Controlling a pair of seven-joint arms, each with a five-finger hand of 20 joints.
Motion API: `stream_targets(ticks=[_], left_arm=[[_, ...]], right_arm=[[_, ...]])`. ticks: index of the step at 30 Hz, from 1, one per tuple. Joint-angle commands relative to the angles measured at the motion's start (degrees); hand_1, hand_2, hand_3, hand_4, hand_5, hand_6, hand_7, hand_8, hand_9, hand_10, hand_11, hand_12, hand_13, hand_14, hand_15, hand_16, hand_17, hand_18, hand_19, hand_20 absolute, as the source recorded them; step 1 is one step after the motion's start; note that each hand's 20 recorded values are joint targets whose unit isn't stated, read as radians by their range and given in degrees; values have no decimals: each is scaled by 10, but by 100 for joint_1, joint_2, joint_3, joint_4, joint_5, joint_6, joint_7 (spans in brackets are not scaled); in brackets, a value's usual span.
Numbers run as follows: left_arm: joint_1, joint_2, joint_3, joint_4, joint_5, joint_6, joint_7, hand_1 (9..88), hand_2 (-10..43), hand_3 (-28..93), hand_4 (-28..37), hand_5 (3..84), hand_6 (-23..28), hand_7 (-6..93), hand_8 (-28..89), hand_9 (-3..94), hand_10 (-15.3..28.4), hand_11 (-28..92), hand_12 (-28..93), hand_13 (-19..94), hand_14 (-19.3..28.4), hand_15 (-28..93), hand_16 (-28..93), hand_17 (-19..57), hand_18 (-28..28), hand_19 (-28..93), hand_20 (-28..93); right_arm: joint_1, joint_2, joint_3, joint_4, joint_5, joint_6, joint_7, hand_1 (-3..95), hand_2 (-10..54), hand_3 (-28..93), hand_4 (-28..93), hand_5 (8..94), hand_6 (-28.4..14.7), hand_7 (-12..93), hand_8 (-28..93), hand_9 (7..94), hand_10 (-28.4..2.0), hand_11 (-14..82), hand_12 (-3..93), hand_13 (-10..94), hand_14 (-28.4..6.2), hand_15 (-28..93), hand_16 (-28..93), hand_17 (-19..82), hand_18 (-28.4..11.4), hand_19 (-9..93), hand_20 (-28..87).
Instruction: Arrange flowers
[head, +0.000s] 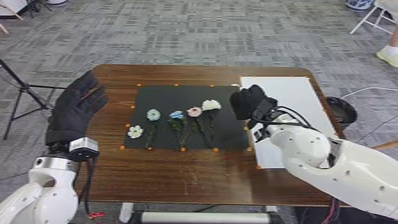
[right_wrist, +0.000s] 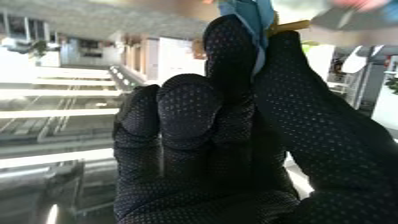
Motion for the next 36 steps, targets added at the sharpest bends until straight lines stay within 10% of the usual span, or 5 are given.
stream_targets(ticks=[1, 16, 24, 36], left_arm=[[-185, -16, 136, 42, 46, -102, -24, 280, -57, 673, -208, 274, 24, 187, -81, 191, 104, 206, 187, 163, 145, 233, 24, -74, 172, 366, 95], [-161, -20, 102, 34, 36, -92, -14, 282, -58, 671, -206, 273, 23, 190, -82, 189, 104, 206, 191, 161, 144, 228, 31, -76, 171, 364, 98], [-143, 22, 60, 22, 32, -74, -8, 283, -57, 672, -210, 278, 26, 190, -84, 191, 107, 205, 191, 163, 147, 231, 33, -77, 173, 368, 100], [-81, -22, -35, -59, 239, -90, -106, 286, -58, 671, -218, 284, 30, 187, -88, 198, 113, 208, 190, 167, 151, 239, 33, -75, 176, 371, 100]], right_arm=[[-30, -692, -408, 454, -415, 92, 146, 480, -95, 849, -283, 697, 37, 488, 17, 870, -43, 205, 503, 694, -48, 696, 370, 296, -191, 816, 520], [-110, -888, -337, 803, -861, -136, 366, 443, -95, 793, -283, 628, 32, 477, 12, 800, -53, 170, 486, 624, -57, 725, 336, 268, -188, 805, 528], [-129, -525, -141, 614, -891, -500, 282, 347, -95, 864, -283, 519, 19, 429, -163, 608, -88, 384, 262, 512, -76, 745, 283, 224, -184, 787, 534], [-963, 95, 1659, -237, 1022, -84, -548, 240, -95, 861, -283, 331, -60, 343, -139, 364, -135, 328, 253, 403, -109, 736, 222, 172, -196, 753, 543]])
